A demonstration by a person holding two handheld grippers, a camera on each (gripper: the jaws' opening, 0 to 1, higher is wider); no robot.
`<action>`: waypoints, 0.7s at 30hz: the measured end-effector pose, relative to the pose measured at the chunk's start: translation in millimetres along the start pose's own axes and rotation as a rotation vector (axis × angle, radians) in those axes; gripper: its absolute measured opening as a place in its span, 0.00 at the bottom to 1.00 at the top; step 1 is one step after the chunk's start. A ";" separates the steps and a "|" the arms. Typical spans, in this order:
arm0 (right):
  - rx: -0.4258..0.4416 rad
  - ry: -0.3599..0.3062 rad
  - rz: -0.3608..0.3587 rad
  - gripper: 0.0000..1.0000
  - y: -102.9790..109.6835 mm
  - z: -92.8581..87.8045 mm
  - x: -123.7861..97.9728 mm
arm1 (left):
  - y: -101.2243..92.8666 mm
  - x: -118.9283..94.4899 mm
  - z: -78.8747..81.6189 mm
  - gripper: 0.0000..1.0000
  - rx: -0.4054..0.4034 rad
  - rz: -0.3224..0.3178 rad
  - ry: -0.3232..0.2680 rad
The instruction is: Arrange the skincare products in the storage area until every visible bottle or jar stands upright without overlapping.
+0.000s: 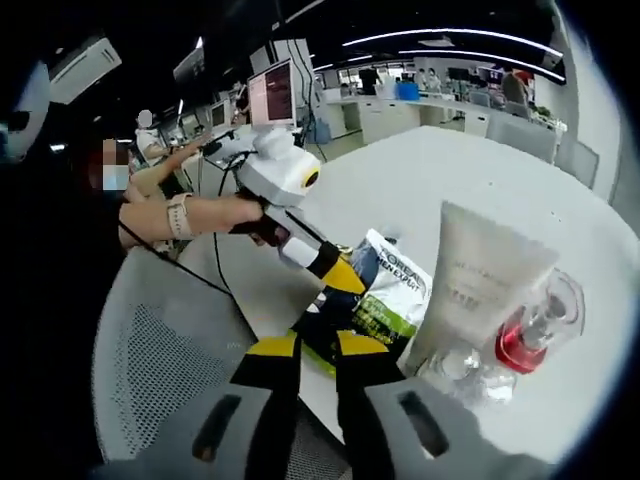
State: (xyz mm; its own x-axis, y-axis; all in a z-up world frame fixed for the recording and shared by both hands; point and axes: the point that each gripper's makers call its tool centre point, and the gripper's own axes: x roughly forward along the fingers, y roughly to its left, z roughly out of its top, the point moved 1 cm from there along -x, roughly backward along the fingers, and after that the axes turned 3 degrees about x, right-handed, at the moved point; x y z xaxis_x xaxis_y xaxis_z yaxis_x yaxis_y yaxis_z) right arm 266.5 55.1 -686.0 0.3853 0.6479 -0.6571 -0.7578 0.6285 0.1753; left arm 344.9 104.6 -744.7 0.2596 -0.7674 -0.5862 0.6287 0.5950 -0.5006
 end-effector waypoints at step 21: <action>0.103 0.185 -0.188 0.19 -26.0 -59.1 32.0 | 0.6 15.1 -11.0 0.00 0.126 0.004 0.044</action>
State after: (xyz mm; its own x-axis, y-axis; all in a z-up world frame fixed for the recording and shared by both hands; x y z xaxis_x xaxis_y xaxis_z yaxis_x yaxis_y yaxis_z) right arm 267.5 34.0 -754.9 0.4044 0.4321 -0.8061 -0.6208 0.7769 0.1050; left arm 341.1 96.0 -760.9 0.2318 -0.7523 -0.6167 0.7154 0.5614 -0.4160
